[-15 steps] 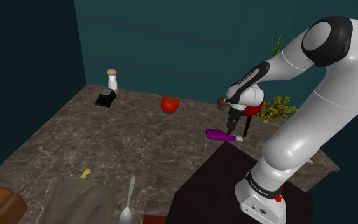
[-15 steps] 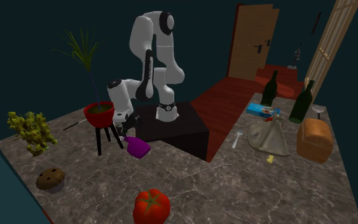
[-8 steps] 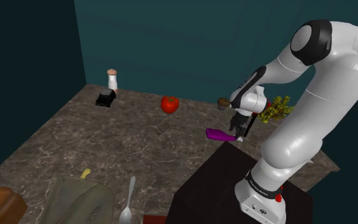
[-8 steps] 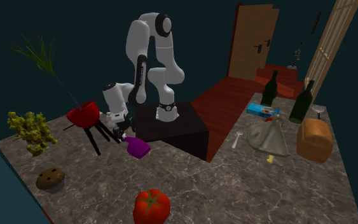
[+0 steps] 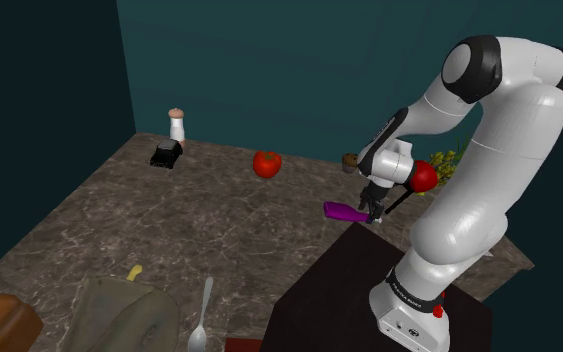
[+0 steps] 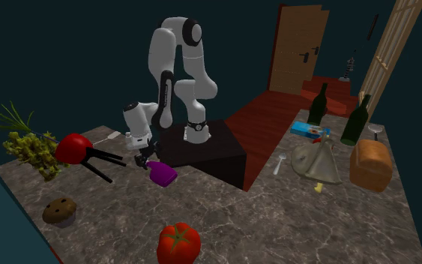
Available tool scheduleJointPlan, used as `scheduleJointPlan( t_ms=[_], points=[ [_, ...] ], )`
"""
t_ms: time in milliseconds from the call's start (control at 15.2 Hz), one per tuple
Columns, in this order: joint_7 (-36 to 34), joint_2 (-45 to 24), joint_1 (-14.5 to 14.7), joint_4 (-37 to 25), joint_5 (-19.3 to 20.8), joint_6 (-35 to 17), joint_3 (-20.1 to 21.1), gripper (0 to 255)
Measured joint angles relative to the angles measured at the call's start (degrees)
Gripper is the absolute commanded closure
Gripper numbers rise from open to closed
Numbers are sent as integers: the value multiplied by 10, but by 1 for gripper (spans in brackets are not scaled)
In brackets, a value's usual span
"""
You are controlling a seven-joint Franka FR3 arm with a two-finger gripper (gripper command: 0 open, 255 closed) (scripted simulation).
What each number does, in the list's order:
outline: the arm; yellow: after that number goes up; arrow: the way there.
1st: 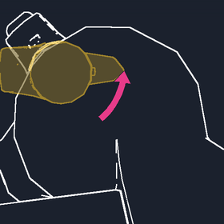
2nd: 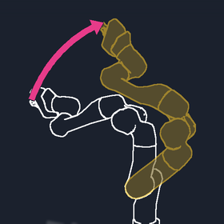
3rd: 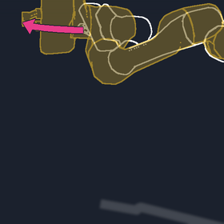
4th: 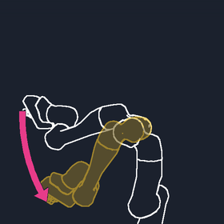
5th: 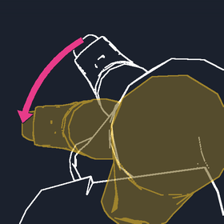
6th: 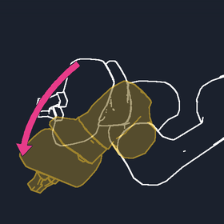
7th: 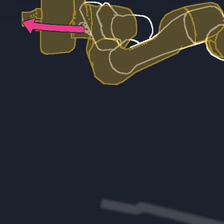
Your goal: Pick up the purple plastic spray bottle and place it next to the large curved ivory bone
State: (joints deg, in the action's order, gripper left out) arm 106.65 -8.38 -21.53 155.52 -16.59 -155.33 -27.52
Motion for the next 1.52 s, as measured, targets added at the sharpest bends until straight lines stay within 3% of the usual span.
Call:
scheduleJointPlan(
  t_ms=[132, 198, 858, 1518],
  points=[
    [0, 0, 0, 0, -1, 0, 0, 0],
    [0, 0, 0, 0, -1, 0, 0, 255],
    [1, 0, 0, 0, -1, -1, 0, 255],
    [-101, 106, 7, 11, 136, 75, -36, 255]
  ],
)
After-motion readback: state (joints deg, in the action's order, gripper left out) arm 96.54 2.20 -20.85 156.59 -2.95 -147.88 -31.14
